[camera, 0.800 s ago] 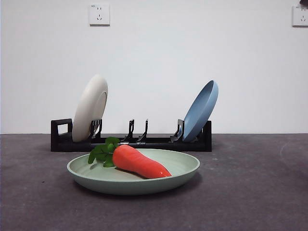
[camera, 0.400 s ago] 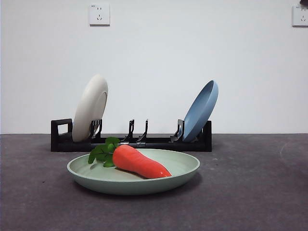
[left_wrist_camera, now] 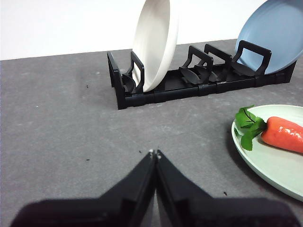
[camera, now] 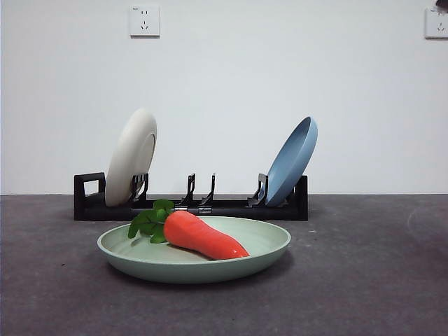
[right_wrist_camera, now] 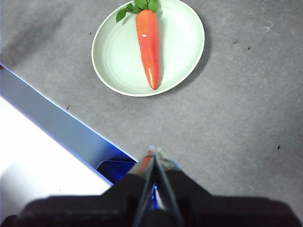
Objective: Take the green plate from the plate rack,put the plate on the table,take the carrot from the table,put the carrot in the plate
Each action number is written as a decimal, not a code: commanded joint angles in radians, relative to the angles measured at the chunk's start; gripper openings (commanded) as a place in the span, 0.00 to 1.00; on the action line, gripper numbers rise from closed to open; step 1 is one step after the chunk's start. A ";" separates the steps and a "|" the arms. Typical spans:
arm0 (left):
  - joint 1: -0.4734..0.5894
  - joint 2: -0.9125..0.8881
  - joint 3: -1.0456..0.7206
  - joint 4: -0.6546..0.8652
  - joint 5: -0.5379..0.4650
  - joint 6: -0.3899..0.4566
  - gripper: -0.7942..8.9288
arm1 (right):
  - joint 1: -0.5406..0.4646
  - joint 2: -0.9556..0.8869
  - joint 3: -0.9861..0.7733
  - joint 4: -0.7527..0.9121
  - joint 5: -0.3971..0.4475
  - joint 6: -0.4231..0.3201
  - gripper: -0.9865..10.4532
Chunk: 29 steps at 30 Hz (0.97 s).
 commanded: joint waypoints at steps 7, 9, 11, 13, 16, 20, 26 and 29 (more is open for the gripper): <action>0.003 -0.003 -0.014 0.004 -0.002 -0.010 0.08 | 0.001 -0.002 -0.003 0.005 -0.001 0.008 0.09; 0.003 -0.003 -0.014 0.004 -0.002 -0.010 0.08 | 0.001 -0.002 -0.003 0.005 -0.001 -0.013 0.09; 0.003 -0.003 -0.014 0.004 -0.002 -0.010 0.08 | -0.007 -0.014 -0.003 0.005 0.003 -0.017 0.09; 0.003 -0.003 -0.014 0.004 -0.002 -0.010 0.08 | -0.033 -0.043 -0.003 0.008 0.006 -0.074 0.09; 0.003 -0.003 -0.014 0.004 -0.002 -0.010 0.08 | -0.105 -0.089 -0.005 0.048 0.006 -0.130 0.09; 0.003 -0.003 -0.014 0.004 -0.002 -0.010 0.08 | -0.290 -0.187 -0.041 0.204 -0.010 -0.130 0.09; 0.003 -0.003 -0.014 0.004 -0.002 -0.010 0.08 | -0.513 -0.353 -0.233 0.487 -0.009 -0.140 0.09; 0.003 -0.003 -0.014 0.004 -0.002 -0.010 0.08 | -0.569 -0.444 -0.386 0.641 -0.008 -0.140 0.09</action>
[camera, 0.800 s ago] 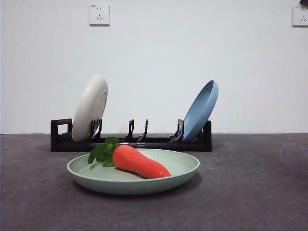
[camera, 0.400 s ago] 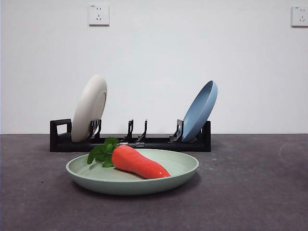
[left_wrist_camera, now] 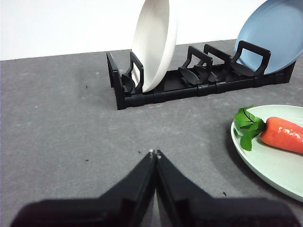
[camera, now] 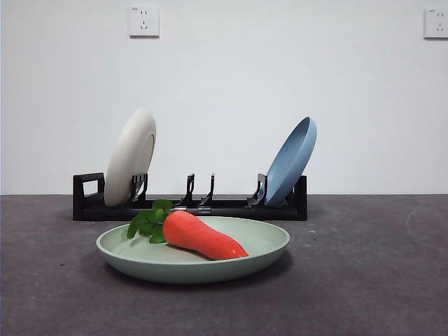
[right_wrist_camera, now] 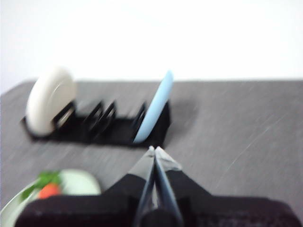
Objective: Take the green plate from the plate rack,put the plate on the table,take the carrot from the table,put the carrot in the plate
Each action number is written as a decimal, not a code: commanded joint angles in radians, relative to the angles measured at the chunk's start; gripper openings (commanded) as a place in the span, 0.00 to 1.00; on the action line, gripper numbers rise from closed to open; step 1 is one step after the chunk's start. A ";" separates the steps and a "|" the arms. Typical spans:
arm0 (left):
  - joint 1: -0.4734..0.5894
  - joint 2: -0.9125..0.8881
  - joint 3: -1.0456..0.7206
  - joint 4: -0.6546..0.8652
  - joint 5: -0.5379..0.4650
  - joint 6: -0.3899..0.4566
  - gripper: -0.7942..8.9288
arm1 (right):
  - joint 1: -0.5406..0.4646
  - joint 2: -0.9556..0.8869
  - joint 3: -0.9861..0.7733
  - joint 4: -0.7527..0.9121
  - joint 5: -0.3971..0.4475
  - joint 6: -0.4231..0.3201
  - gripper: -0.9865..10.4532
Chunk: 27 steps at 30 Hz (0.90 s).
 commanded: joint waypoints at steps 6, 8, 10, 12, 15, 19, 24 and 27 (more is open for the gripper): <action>0.003 -0.003 -0.014 0.004 -0.003 -0.010 0.08 | -0.093 -0.205 -0.391 0.270 0.007 0.029 0.09; 0.003 -0.003 -0.014 0.004 -0.002 -0.010 0.08 | -0.106 -0.246 -0.461 0.290 0.006 0.039 0.09; 0.003 -0.003 -0.014 0.004 -0.002 -0.010 0.08 | -0.109 -0.273 -0.512 0.304 0.007 0.047 0.09; 0.003 -0.003 -0.014 0.004 -0.002 -0.010 0.08 | -0.110 -0.300 -0.556 0.304 0.006 0.054 0.09; 0.003 -0.003 -0.014 0.004 -0.003 -0.010 0.08 | -0.110 -0.333 -0.602 0.304 0.006 0.064 0.09; 0.003 -0.003 -0.014 0.004 -0.002 -0.010 0.08 | -0.110 -0.359 -0.630 0.291 0.006 0.072 0.09; 0.003 -0.003 -0.014 0.004 -0.002 -0.010 0.08 | -0.110 -0.362 -0.657 0.288 0.006 0.072 0.09; 0.003 -0.003 -0.014 0.004 -0.003 -0.010 0.08 | -0.110 -0.362 -0.661 0.275 0.005 0.089 0.09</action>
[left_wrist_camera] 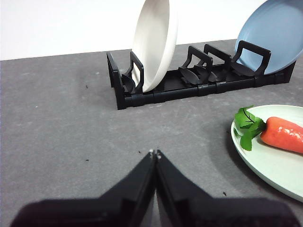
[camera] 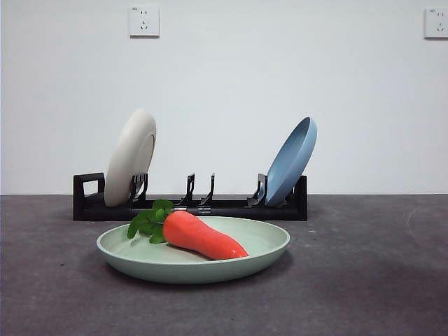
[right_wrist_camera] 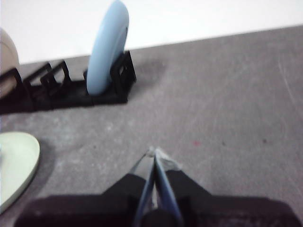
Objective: Take the green plate from the plate rack,put the plate on the table,take the carrot from the table,put the carrot in the plate
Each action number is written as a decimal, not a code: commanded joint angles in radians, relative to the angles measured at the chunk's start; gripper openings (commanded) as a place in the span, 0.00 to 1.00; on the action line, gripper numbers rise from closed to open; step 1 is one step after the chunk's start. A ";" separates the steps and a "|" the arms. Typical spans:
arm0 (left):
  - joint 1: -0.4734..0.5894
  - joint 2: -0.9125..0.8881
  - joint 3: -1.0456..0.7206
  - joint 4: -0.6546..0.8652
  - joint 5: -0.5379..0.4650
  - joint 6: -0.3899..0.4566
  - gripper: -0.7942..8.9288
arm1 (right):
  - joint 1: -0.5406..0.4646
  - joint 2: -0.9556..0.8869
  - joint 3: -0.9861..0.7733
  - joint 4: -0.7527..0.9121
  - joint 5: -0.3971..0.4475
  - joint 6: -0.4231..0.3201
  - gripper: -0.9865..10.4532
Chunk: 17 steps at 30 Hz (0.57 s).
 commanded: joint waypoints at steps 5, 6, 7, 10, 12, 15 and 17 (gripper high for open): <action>0.003 -0.003 -0.014 0.004 -0.003 -0.010 0.08 | -0.003 -0.003 -0.014 -0.001 0.003 0.039 0.09; 0.003 -0.003 -0.014 0.004 -0.002 -0.010 0.08 | -0.003 -0.003 -0.014 -0.001 0.003 0.039 0.09; 0.003 -0.003 -0.014 0.004 -0.002 -0.010 0.08 | -0.003 -0.003 -0.014 -0.001 0.002 0.039 0.09; 0.003 -0.003 -0.014 0.004 -0.003 -0.010 0.08 | -0.003 -0.003 -0.013 -0.001 0.003 0.039 0.09; 0.003 -0.003 -0.014 0.004 -0.002 -0.010 0.08 | -0.003 -0.003 -0.013 -0.001 0.003 0.039 0.09; 0.003 -0.003 -0.014 0.004 -0.002 -0.010 0.08 | -0.003 -0.003 -0.014 -0.001 0.003 0.039 0.09; 0.003 -0.003 -0.014 0.004 -0.002 -0.010 0.08 | -0.003 -0.003 -0.014 -0.001 0.003 0.039 0.09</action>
